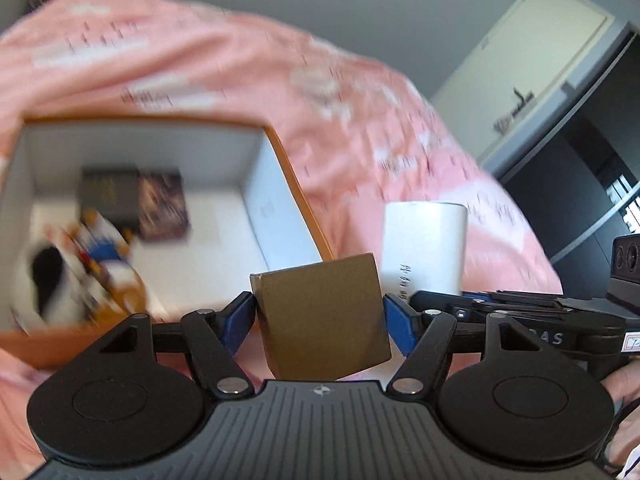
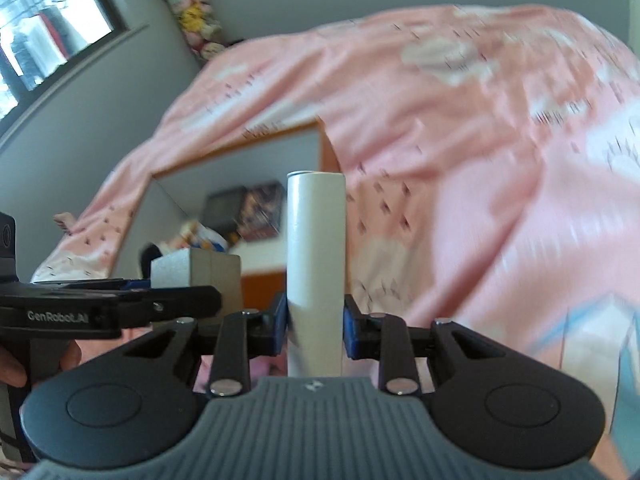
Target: Organize objects
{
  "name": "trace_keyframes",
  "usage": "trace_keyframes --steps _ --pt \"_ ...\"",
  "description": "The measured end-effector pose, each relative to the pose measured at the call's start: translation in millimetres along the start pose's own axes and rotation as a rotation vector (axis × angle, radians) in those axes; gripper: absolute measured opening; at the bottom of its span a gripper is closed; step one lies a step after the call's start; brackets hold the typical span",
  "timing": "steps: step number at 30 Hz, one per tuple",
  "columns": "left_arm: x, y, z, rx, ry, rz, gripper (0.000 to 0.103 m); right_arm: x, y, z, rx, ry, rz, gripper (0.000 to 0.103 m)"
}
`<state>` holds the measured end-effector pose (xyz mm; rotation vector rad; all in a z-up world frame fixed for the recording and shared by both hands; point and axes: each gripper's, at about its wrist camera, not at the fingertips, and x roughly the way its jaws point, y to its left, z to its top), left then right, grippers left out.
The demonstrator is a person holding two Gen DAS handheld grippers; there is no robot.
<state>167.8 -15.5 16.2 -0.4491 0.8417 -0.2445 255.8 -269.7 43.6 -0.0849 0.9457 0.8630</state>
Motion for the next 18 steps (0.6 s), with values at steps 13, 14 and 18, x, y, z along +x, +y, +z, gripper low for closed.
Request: trace_keyframes --steps 13,14,18 --pt "30.2 77.7 59.0 -0.059 -0.035 0.180 0.080 85.7 57.5 102.2 -0.146 0.057 0.027 0.029" --pt "34.4 82.0 60.0 -0.064 -0.031 0.183 0.080 100.9 58.0 102.2 -0.147 0.085 0.012 0.029" --pt "46.5 95.2 62.4 -0.080 -0.016 0.180 0.080 149.1 56.6 97.1 -0.126 0.178 -0.034 0.029"
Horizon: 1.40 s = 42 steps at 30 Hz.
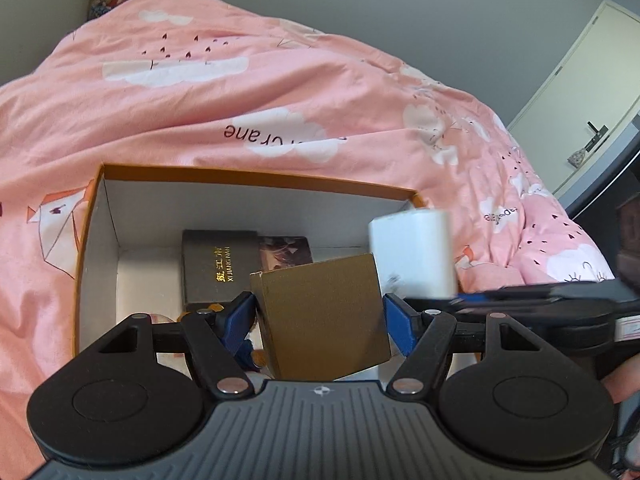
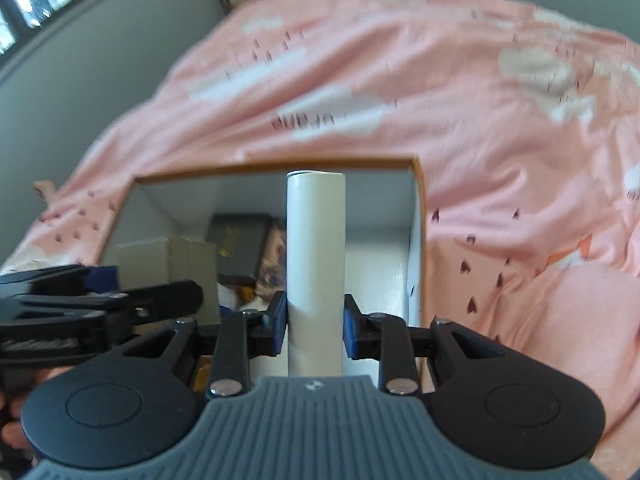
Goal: Organize objects
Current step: 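Carry the white tube and gold box over the box with both grippers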
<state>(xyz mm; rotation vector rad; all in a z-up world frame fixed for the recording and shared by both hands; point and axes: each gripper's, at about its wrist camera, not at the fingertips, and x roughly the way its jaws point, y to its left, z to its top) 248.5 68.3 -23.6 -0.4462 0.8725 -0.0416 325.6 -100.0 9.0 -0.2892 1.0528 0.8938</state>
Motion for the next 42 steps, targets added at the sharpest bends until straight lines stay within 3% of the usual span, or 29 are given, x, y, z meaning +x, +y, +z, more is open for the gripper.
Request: trace_keyframes --steps 9,17,33,42 --pt "14.7 14.2 1.9 -0.024 0.022 -0.028 0.080 65.0 0.9 0.3 0.061 0.188 -0.041 0.029" --pt "21.2 20.7 0.8 -0.045 0.039 -0.050 0.080 82.8 5.4 0.4 0.012 0.255 -0.072 0.033" --pt "13.8 24.3 3.1 -0.057 0.026 -0.047 0.080 74.9 17.4 4.2 -0.126 0.255 -0.135 0.036" --pt "14.5 21.1 3.1 -0.049 0.029 -0.051 0.080 59.1 33.4 1.0 -0.326 0.212 -0.261 0.035"
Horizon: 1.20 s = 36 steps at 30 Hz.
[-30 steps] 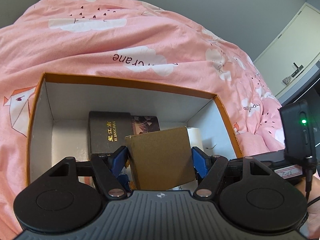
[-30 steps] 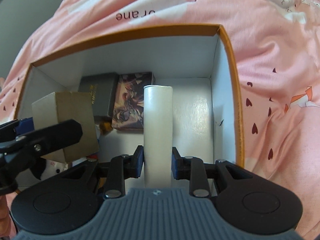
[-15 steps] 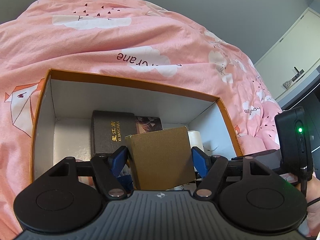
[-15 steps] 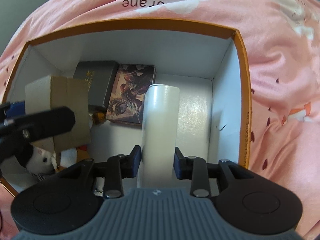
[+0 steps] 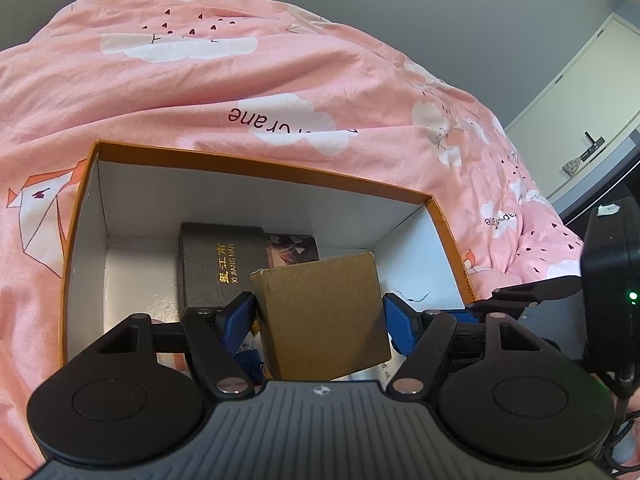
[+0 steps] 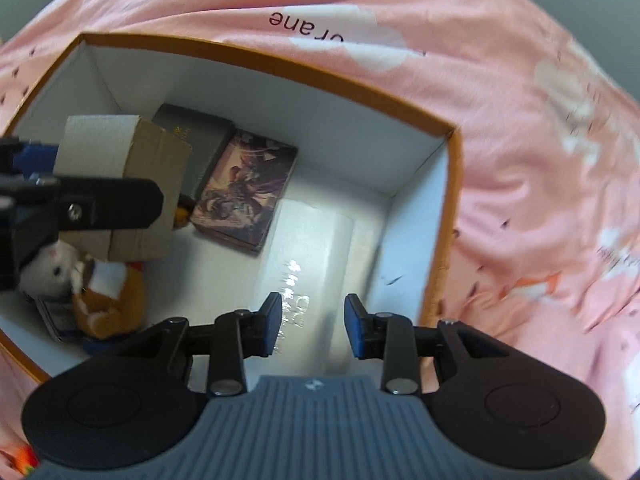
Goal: Organize objects
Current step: 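Carry the white tube and gold box over the box with both grippers, then open the right gripper to drop the tube while the left lowers the gold box inside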
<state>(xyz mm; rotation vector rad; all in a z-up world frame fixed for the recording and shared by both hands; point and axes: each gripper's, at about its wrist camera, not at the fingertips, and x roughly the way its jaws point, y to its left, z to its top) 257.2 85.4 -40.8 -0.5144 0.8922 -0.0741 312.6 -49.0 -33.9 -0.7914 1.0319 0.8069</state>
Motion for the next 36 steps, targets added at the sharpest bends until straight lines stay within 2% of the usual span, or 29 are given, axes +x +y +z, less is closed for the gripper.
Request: trace_keyframes --steps 6,7,8,9,12,14,19,24,26,28,30,33,36 --pt "2.8 1.1 3.0 -0.003 -0.011 0.010 0.080 -3.4 3.9 0.6 -0.063 -0.035 0.131 0.034" --pt "3.1 1.4 3.5 -0.001 -0.012 0.015 0.080 0.1 5.9 1.1 -0.077 -0.032 0.147 0.029" --pt "3.5 1.8 4.0 0.001 -0.012 0.019 0.080 5.4 8.2 1.7 -0.092 -0.021 0.163 0.020" --pt "3.6 2.5 4.4 0.001 -0.010 0.020 0.080 11.0 9.8 2.4 -0.102 -0.007 0.178 0.017" --pt "4.5 3.6 5.3 0.005 -0.005 0.021 0.080 25.7 12.1 3.3 -0.096 0.027 0.213 0.012" --pt "5.5 3.7 6.1 0.007 -0.002 0.018 0.080 32.2 9.1 3.6 -0.078 0.044 0.225 0.004" --pt "11.8 2.1 7.6 0.014 0.006 0.012 0.080 37.7 -2.5 3.2 -0.038 0.061 0.211 0.000" --pt "17.7 0.2 8.6 0.024 0.017 0.012 0.080 43.1 -14.7 1.9 0.010 0.084 0.227 0.000" --pt "19.8 0.0 9.8 0.030 0.020 0.015 0.080 40.4 -13.9 3.7 -0.013 0.080 0.232 0.002" --pt "22.0 -0.4 11.6 0.038 0.023 0.017 0.080 31.1 -12.0 6.5 -0.071 0.028 0.212 0.008" --pt "24.6 -1.1 14.3 0.045 0.027 0.020 0.080 21.5 -11.2 11.5 -0.146 -0.048 0.158 0.008" --pt "28.4 -2.7 19.5 0.053 0.027 0.025 0.080 17.4 -14.8 22.8 -0.217 -0.130 0.101 0.026" --pt "31.9 -4.0 24.2 0.065 0.028 0.031 0.080 23.6 -17.2 36.7 -0.297 -0.163 0.067 0.029"
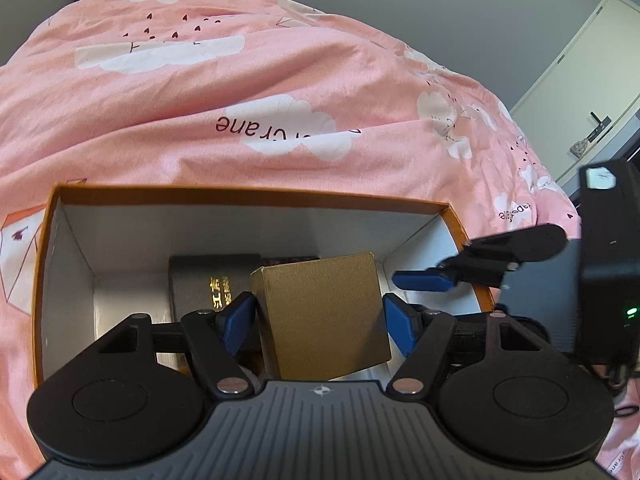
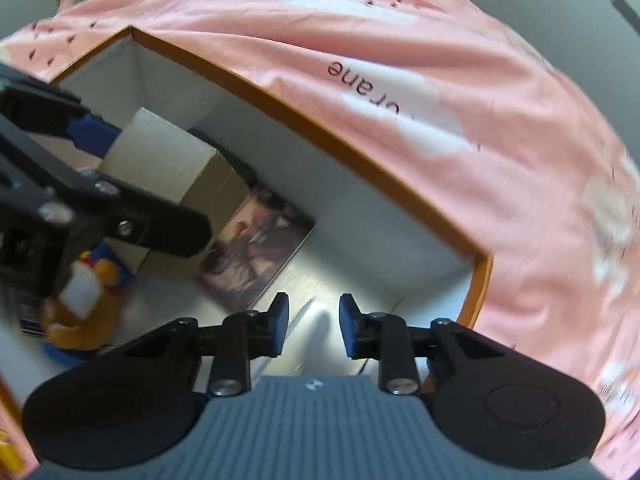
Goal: Organize objects
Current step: 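Open the right gripper to drop the tube while the left lowers the gold box inside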
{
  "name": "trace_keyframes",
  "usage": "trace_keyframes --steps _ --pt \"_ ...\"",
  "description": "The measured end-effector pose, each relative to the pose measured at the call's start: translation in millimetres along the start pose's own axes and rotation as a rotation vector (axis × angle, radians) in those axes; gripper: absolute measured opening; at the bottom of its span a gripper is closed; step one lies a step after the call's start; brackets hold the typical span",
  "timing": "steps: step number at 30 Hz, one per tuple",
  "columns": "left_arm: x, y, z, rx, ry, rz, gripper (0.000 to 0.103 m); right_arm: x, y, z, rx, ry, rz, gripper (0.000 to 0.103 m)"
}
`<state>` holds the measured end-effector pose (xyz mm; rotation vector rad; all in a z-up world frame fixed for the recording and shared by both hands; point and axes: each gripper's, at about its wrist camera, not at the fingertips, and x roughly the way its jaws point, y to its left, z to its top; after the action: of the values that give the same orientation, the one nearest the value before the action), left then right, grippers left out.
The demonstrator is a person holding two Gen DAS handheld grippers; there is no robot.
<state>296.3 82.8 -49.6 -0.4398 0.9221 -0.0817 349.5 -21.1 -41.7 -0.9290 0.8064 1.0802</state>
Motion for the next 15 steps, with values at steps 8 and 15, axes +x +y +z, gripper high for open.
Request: trace_keyframes --steps 8,15 --pt "11.5 -2.9 7.2 0.018 0.020 0.002 0.080 28.8 0.2 4.2 -0.071 0.060 0.025 0.022" --pt "19.8 -10.3 8.7 0.043 0.032 0.001 0.080 28.2 -11.6 -2.4 0.002 0.104 0.089 0.018"
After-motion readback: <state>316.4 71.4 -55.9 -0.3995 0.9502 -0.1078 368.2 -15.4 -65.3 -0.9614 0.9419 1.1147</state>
